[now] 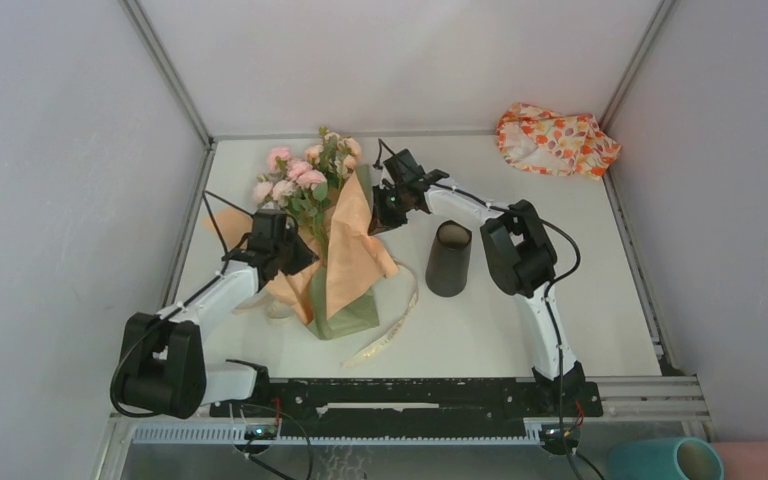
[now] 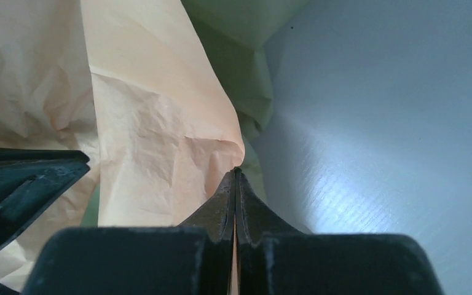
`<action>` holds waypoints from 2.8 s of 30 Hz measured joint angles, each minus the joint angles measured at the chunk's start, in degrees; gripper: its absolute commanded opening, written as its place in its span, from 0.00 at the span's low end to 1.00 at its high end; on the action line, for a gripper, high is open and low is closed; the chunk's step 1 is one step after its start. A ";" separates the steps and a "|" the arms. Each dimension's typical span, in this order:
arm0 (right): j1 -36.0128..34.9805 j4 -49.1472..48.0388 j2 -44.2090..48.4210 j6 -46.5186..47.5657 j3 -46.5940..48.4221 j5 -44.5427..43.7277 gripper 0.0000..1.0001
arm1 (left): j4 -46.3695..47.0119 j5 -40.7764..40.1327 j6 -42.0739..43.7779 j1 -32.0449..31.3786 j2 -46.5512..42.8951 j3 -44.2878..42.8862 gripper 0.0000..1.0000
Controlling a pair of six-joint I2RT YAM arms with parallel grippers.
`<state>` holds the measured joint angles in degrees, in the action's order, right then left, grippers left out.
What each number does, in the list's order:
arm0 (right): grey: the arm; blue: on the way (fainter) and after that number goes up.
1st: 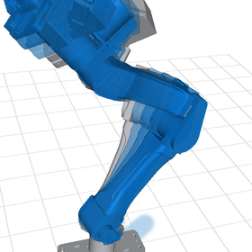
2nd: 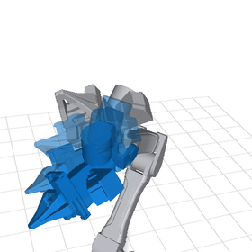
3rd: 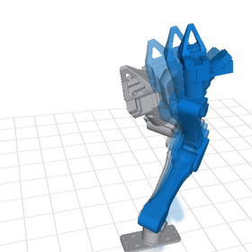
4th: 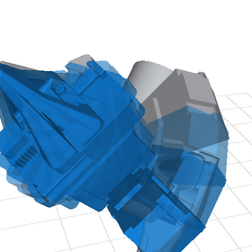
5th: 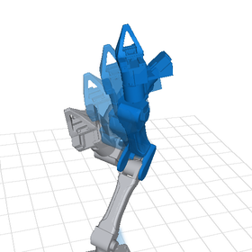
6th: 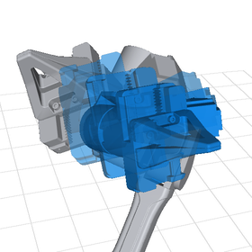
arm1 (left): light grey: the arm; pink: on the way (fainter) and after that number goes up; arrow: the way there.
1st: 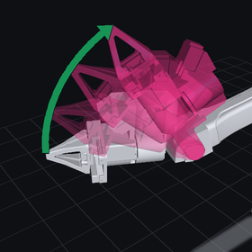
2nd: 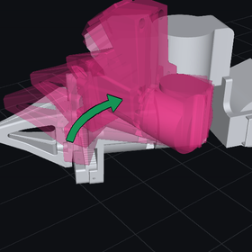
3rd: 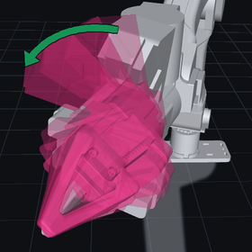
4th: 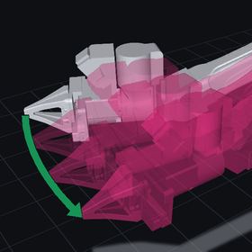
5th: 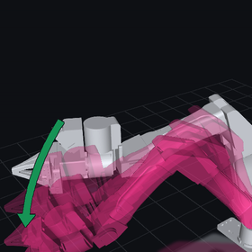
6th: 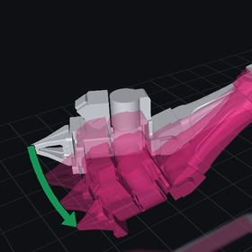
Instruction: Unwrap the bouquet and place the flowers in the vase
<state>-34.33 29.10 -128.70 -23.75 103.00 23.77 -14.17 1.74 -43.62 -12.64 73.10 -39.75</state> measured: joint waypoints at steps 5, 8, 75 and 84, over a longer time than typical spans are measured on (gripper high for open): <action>0.02 0.79 2.19 0.24 -0.11 -1.46 0.00 | -0.04 -0.02 0.00 0.00 0.92 1.11 0.22; 0.11 2.40 5.86 0.81 -0.11 -3.85 0.00 | 0.04 -0.02 0.00 0.00 1.18 1.16 0.22; 0.61 11.65 -12.55 6.58 21.64 -2.73 0.66 | 8.50 -1.55 1.79 -9.09 11.96 0.87 0.17; 0.55 3.19 -12.52 5.46 13.46 8.24 0.18 | 8.48 -1.57 2.08 -9.09 11.21 1.40 0.17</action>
<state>-33.78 32.29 -141.23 -18.28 116.46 32.01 -5.69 0.16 -41.54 -21.74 84.31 -38.35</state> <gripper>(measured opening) 0.446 0.167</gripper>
